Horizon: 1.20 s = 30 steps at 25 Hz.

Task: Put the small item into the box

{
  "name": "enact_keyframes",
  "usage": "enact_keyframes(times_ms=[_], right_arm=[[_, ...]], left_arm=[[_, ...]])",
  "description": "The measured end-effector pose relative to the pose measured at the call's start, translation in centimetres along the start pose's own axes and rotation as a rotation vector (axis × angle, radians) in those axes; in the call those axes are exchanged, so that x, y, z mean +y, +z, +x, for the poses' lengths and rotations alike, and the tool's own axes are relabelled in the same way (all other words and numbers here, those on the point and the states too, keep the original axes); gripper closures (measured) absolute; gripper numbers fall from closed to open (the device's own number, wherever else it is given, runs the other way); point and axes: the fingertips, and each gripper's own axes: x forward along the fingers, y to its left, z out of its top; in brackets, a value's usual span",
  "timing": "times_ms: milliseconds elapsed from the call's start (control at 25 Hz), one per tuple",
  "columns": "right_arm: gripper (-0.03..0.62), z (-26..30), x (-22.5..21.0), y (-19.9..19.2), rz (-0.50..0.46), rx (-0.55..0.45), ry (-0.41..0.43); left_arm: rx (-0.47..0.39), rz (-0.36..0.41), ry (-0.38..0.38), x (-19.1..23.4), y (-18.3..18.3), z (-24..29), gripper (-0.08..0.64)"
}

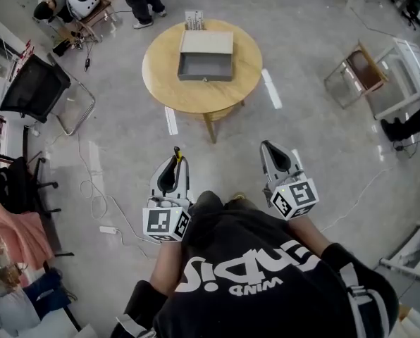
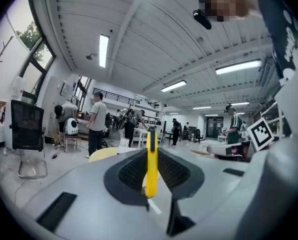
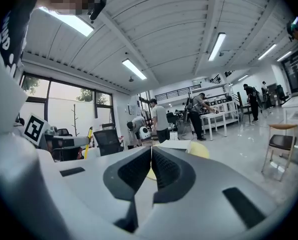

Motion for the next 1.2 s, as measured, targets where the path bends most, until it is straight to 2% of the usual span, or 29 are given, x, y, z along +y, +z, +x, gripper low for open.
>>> enact_keyframes(times_ms=[320,600,1200], right_arm=[[0.588,1.6,-2.0,-0.5,0.013,0.016,-0.005],[0.589,5.6,-3.8,-0.4,0.025,0.024,-0.029],[0.588,20.4,-8.5,3.3,0.044,0.01,-0.075]], left_arm=[[-0.031,0.011,0.041,1.6,1.2,2.1,0.491],[-0.036,0.009,0.016,3.9,2.0,6.8,0.491],[-0.037,0.015,-0.056,12.3,5.9,21.1,0.491]])
